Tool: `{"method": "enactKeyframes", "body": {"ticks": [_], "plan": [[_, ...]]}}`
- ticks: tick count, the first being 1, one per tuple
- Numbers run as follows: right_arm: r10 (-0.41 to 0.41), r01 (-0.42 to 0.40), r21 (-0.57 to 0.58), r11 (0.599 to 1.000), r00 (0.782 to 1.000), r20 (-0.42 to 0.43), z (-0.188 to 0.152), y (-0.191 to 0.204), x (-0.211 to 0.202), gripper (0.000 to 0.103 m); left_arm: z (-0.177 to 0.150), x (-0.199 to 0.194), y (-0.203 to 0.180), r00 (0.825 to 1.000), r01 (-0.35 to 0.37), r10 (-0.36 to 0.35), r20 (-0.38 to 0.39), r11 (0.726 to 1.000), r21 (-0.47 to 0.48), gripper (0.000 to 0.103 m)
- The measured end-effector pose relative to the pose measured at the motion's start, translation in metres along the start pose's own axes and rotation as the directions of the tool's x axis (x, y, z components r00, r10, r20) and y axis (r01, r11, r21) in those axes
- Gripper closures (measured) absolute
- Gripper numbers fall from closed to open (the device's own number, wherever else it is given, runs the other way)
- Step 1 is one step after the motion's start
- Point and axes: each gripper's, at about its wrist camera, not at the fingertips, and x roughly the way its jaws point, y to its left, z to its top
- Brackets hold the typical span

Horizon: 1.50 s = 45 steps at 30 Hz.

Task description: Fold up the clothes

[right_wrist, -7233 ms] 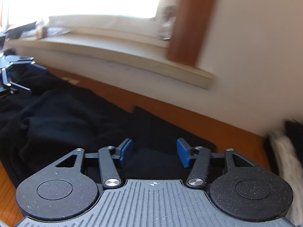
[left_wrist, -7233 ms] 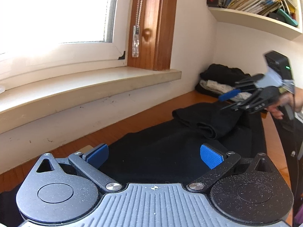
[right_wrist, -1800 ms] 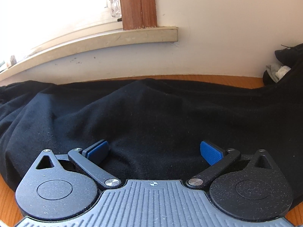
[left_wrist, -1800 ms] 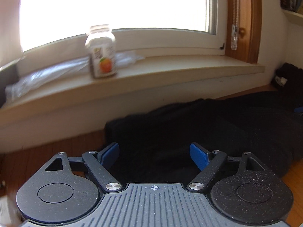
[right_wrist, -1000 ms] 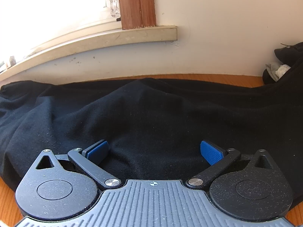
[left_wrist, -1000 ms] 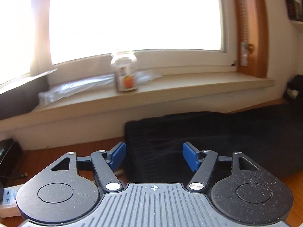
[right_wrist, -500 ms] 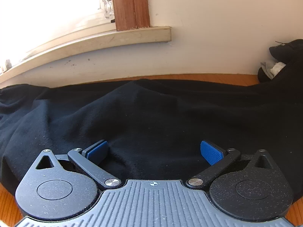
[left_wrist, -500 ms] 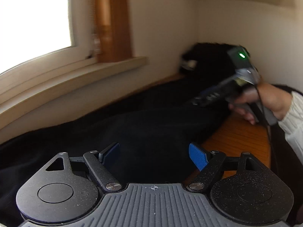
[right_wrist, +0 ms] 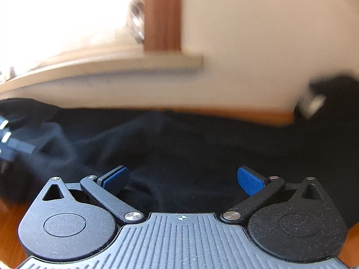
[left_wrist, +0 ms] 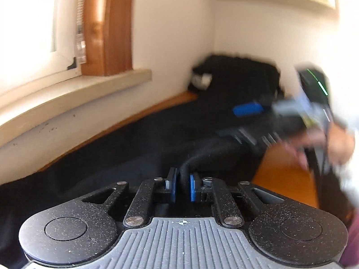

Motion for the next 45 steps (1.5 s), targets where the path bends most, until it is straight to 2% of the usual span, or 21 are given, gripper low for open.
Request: {"method": "enactKeyframes", "body": {"ticks": [3, 6, 9, 11, 14, 20, 22, 24, 26, 28, 29, 30, 34, 35, 37, 38, 39, 45], "plan": [[0.025, -0.024, -0.018, 1.000, 0.998, 0.064, -0.003, 0.011, -0.031, 0.000, 0.003, -0.003, 0.030, 0.996, 0.078, -0.073, 0.040, 0.988, -0.135, 0.091], [0.086, -0.084, -0.026, 0.996, 0.994, 0.072, -0.011, 0.025, -0.052, 0.000, 0.004, -0.005, 0.049, 0.996, 0.065, -0.054, 0.067, 0.980, -0.186, 0.091], [0.182, -0.180, -0.038, 0.983, 0.982, 0.057, -0.019, 0.039, -0.060, 0.010, 0.005, -0.006, 0.060, 0.996, 0.050, -0.033, 0.083, 0.976, -0.210, 0.091], [0.248, -0.246, -0.057, 0.967, 0.969, 0.018, -0.021, 0.051, -0.056, 0.034, 0.006, -0.005, 0.063, 0.996, 0.042, -0.023, 0.089, 0.975, -0.217, 0.091], [0.275, -0.278, -0.127, 0.952, 0.960, -0.042, -0.018, 0.072, -0.037, 0.043, 0.007, -0.009, 0.065, 0.996, 0.012, 0.008, 0.093, 0.976, -0.217, 0.091], [0.335, -0.351, -0.204, 0.914, 0.936, -0.110, 0.007, 0.109, 0.003, 0.045, 0.005, -0.026, 0.062, 0.995, -0.016, 0.036, 0.097, 0.980, -0.201, 0.091], [0.348, -0.358, -0.170, 0.918, 0.933, -0.090, 0.018, 0.106, 0.010, 0.053, 0.005, -0.035, 0.054, 0.993, -0.045, 0.062, 0.104, 0.986, -0.160, 0.084], [0.378, -0.382, -0.074, 0.921, 0.924, -0.060, 0.030, 0.097, 0.016, 0.055, 0.005, -0.044, 0.045, 0.989, -0.078, 0.091, 0.114, 0.991, -0.113, 0.059], [0.406, -0.405, 0.042, 0.913, 0.913, -0.032, 0.039, 0.082, 0.020, 0.057, 0.004, -0.053, 0.038, 0.988, -0.078, 0.088, 0.126, 0.994, -0.080, 0.045], [0.415, -0.410, 0.122, 0.904, 0.909, -0.021, 0.043, 0.074, 0.027, 0.057, 0.000, -0.057, 0.029, 0.989, -0.061, 0.066, 0.130, 0.997, -0.037, 0.038], [0.416, -0.409, 0.153, 0.900, 0.909, -0.018, 0.045, 0.071, 0.031, 0.057, -0.001, -0.058, 0.024, 0.990, -0.052, 0.054, 0.131, 0.999, -0.014, 0.027], [0.417, -0.407, 0.185, 0.894, 0.909, -0.015, 0.047, 0.069, 0.035, 0.057, -0.004, -0.057, 0.020, 0.991, -0.052, 0.050, 0.123, 0.999, 0.009, 0.021], [0.416, -0.398, 0.276, 0.875, 0.909, -0.006, 0.051, 0.064, 0.046, 0.056, -0.014, -0.041, 0.002, 0.996, -0.071, 0.065, 0.060, 0.992, 0.101, 0.021], [0.414, -0.396, 0.283, 0.874, 0.910, -0.004, 0.050, 0.064, 0.046, 0.056, -0.016, -0.037, -0.002, 0.997, -0.075, 0.070, 0.045, 0.989, 0.125, 0.023], [0.415, -0.397, 0.286, 0.872, 0.910, -0.001, 0.049, 0.065, 0.042, 0.056, -0.019, -0.030, -0.001, 0.995, -0.102, 0.100, 0.016, 0.987, 0.121, 0.043], [0.416, -0.399, 0.285, 0.871, 0.909, 0.000, 0.047, 0.065, 0.040, 0.056, -0.020, -0.028, 0.003, 0.994, -0.112, 0.112, 0.005, 0.988, 0.106, 0.070], [0.417, -0.400, 0.281, 0.872, 0.909, 0.000, 0.046, 0.065, 0.038, 0.056, -0.020, -0.028, 0.009, 0.993, -0.118, 0.118, -0.002, 0.989, 0.086, 0.089], [0.415, -0.402, 0.182, 0.897, 0.909, -0.036, 0.036, 0.065, 0.029, 0.054, -0.015, -0.041, 0.039, 0.995, -0.094, 0.095, 0.042, 0.995, -0.040, 0.093]]}}
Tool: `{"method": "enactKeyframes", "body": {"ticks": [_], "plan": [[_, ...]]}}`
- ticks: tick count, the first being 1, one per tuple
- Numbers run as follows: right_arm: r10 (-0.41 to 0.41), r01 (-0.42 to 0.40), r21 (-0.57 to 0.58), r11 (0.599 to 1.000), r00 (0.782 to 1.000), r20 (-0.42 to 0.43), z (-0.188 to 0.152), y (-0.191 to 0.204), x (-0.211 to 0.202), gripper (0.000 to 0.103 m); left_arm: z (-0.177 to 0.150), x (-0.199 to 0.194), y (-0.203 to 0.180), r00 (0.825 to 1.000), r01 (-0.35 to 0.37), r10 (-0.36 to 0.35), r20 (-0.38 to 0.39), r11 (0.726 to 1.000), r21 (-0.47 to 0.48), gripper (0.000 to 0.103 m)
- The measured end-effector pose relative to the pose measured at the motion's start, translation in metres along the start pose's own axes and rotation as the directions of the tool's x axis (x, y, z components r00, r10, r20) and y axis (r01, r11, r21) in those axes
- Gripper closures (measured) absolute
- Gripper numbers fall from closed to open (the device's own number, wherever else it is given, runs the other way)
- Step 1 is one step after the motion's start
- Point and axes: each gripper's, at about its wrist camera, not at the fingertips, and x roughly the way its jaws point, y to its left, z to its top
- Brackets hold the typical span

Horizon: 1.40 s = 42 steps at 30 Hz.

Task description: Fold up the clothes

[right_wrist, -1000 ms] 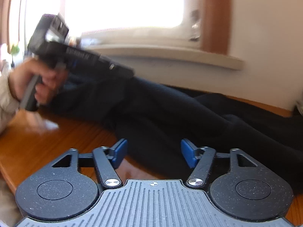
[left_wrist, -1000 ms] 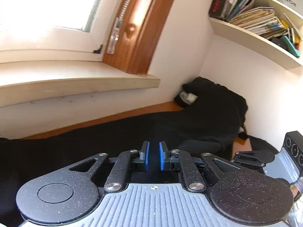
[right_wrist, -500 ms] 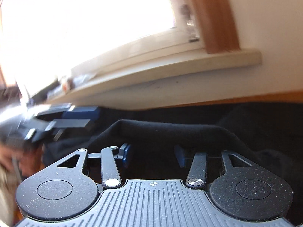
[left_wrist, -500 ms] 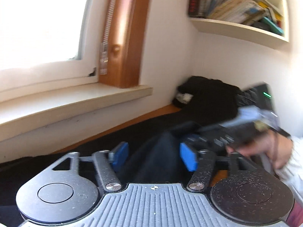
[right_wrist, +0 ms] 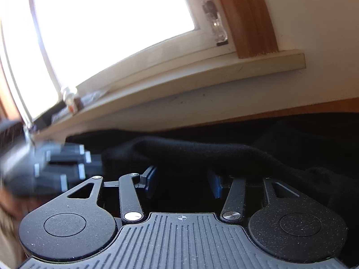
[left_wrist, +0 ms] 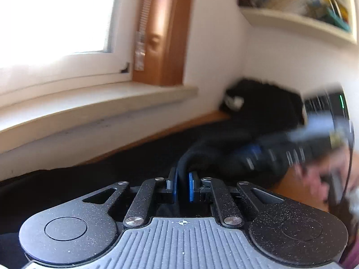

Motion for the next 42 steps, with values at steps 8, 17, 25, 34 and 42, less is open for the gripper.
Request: {"method": "enactKeyframes", "body": {"ticks": [8, 17, 25, 34, 42], "plan": [[0.020, -0.031, -0.188, 0.982, 0.998, -0.064, -0.018, 0.029, 0.000, 0.049, 0.007, -0.010, 0.027, 0.999, 0.026, -0.022, 0.045, 0.994, -0.105, 0.093], [0.071, -0.100, -0.325, 0.940, 0.992, -0.101, -0.021, 0.064, 0.018, 0.045, 0.007, -0.013, 0.025, 0.998, 0.063, -0.060, 0.035, 0.993, -0.098, 0.093], [0.076, -0.110, -0.323, 0.940, 0.990, -0.116, -0.017, 0.067, 0.026, 0.093, -0.019, -0.121, 0.052, 0.988, -0.111, 0.124, 0.093, 0.985, -0.135, 0.068], [0.128, -0.151, -0.275, 0.950, 0.987, -0.102, -0.029, 0.069, 0.001, 0.094, -0.099, -0.227, 0.086, 0.913, -0.397, 0.409, 0.010, 0.892, -0.218, 0.037], [0.107, -0.126, -0.249, 0.960, 0.990, -0.087, -0.033, 0.072, -0.003, 0.061, -0.104, -0.201, 0.106, 0.924, -0.380, 0.380, -0.047, 0.896, -0.229, 0.033]]}}
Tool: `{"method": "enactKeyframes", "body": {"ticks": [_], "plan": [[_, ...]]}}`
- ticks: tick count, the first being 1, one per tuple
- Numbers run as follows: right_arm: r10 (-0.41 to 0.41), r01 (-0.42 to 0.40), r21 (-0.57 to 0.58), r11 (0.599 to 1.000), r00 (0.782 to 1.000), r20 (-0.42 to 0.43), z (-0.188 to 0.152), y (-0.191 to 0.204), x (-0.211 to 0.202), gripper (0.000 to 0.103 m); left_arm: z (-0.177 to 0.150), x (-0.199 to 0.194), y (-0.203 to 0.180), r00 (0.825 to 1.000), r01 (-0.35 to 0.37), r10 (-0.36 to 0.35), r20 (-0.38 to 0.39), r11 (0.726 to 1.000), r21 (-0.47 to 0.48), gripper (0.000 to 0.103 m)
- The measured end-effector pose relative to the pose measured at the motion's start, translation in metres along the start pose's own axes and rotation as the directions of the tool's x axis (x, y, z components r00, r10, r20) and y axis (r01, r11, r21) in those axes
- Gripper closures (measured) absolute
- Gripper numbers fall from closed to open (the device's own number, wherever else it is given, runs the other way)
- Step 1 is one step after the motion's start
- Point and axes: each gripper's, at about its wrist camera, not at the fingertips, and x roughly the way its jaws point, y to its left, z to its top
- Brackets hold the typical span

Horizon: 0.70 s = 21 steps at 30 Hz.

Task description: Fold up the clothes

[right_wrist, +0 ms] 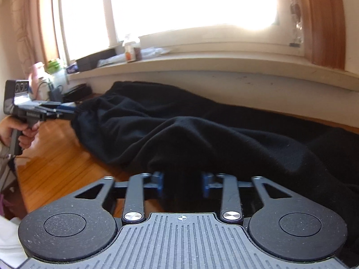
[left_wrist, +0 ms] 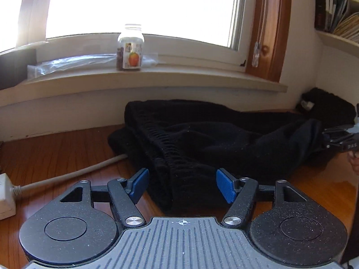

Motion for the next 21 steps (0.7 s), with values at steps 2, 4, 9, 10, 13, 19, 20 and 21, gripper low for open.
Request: {"method": "enactKeyframes", "body": {"ticks": [2, 4, 9, 10, 13, 19, 20, 21], "plan": [[0.006, -0.006, 0.011, 1.000, 1.000, 0.001, -0.001, 0.001, 0.004, 0.053, 0.001, 0.008, 0.004, 1.000, 0.024, -0.024, -0.007, 1.000, -0.019, 0.034], [0.009, -0.009, 0.007, 1.000, 1.000, -0.001, -0.002, 0.004, 0.010, 0.053, 0.002, 0.014, 0.007, 0.999, 0.034, -0.034, -0.012, 0.999, -0.036, 0.038], [0.032, -0.032, -0.018, 0.999, 0.999, 0.041, 0.001, 0.010, 0.009, 0.092, -0.002, -0.001, 0.010, 0.999, 0.047, -0.047, -0.008, 0.998, -0.042, 0.087], [0.026, -0.025, -0.016, 1.000, 0.998, 0.057, 0.003, 0.011, 0.004, 0.094, -0.003, -0.005, 0.011, 0.999, 0.049, -0.050, -0.007, 0.998, -0.043, 0.087], [0.041, -0.040, -0.011, 0.999, 0.994, 0.099, 0.005, 0.015, -0.022, 0.096, -0.005, -0.016, 0.012, 0.998, 0.057, -0.057, -0.003, 0.997, -0.045, 0.087], [0.110, -0.114, -0.035, 0.993, 0.988, -0.112, -0.034, 0.042, -0.038, 0.096, -0.012, -0.037, 0.014, 0.997, 0.073, -0.073, -0.005, 0.996, -0.042, 0.081], [0.099, -0.105, -0.039, 0.994, 0.987, -0.130, -0.042, 0.043, -0.035, 0.094, -0.014, -0.039, 0.014, 0.997, 0.071, -0.071, -0.012, 0.997, -0.036, 0.078], [0.101, -0.105, -0.020, 0.994, 0.987, -0.125, -0.045, 0.041, -0.036, 0.093, -0.016, -0.043, 0.014, 0.998, 0.065, -0.065, -0.011, 0.997, -0.034, 0.074]]}}
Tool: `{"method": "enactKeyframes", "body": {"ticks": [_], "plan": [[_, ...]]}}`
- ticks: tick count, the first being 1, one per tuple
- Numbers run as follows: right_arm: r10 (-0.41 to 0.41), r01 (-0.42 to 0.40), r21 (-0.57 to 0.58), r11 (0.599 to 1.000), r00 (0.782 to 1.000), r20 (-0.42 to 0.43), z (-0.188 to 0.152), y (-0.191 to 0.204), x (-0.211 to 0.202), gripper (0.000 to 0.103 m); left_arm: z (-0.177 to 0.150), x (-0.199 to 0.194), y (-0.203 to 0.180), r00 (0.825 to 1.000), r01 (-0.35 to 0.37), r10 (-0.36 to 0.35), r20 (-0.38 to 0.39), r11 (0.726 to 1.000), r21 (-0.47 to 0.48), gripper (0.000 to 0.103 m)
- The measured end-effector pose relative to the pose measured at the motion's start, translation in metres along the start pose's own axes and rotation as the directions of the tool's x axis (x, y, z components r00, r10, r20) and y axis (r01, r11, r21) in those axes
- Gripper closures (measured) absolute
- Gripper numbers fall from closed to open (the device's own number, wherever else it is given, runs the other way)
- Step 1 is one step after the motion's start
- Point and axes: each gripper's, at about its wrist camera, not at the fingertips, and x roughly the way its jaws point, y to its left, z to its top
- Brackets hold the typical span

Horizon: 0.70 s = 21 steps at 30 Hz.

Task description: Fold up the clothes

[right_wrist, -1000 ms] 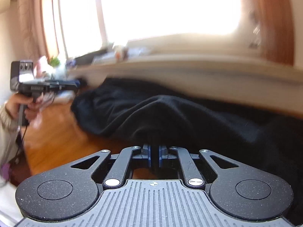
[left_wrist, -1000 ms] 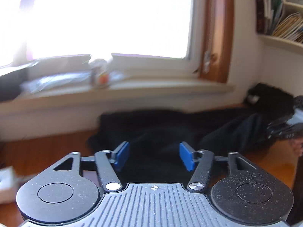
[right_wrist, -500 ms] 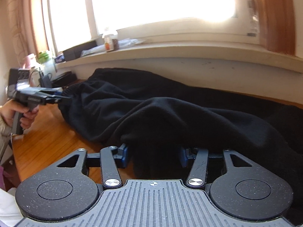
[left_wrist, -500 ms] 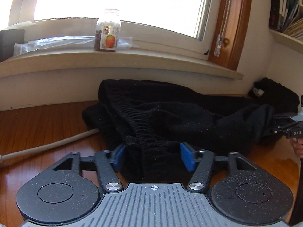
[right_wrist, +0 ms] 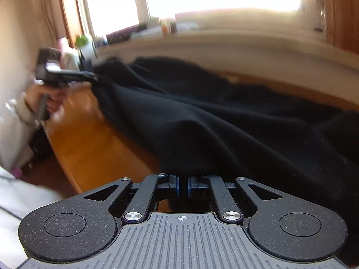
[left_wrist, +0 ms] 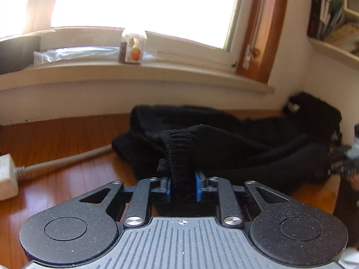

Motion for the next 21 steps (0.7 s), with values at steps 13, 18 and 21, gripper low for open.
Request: {"method": "enactKeyframes", "body": {"ticks": [13, 18, 21], "plan": [[0.069, -0.085, 0.118, 0.989, 0.989, 0.132, -0.010, -0.002, -0.002, 0.092, 0.042, 0.010, 0.023, 0.998, -0.021, 0.024, 0.065, 0.999, -0.045, 0.035], [0.065, -0.068, 0.062, 0.996, 0.997, 0.052, -0.019, 0.007, -0.016, 0.093, 0.064, 0.048, 0.033, 0.997, -0.068, 0.070, 0.039, 0.997, -0.040, 0.032], [0.036, -0.041, 0.070, 0.997, 0.997, 0.073, -0.022, 0.006, -0.024, 0.085, 0.066, 0.060, 0.036, 0.997, -0.072, 0.073, 0.030, 0.997, -0.026, 0.030]]}}
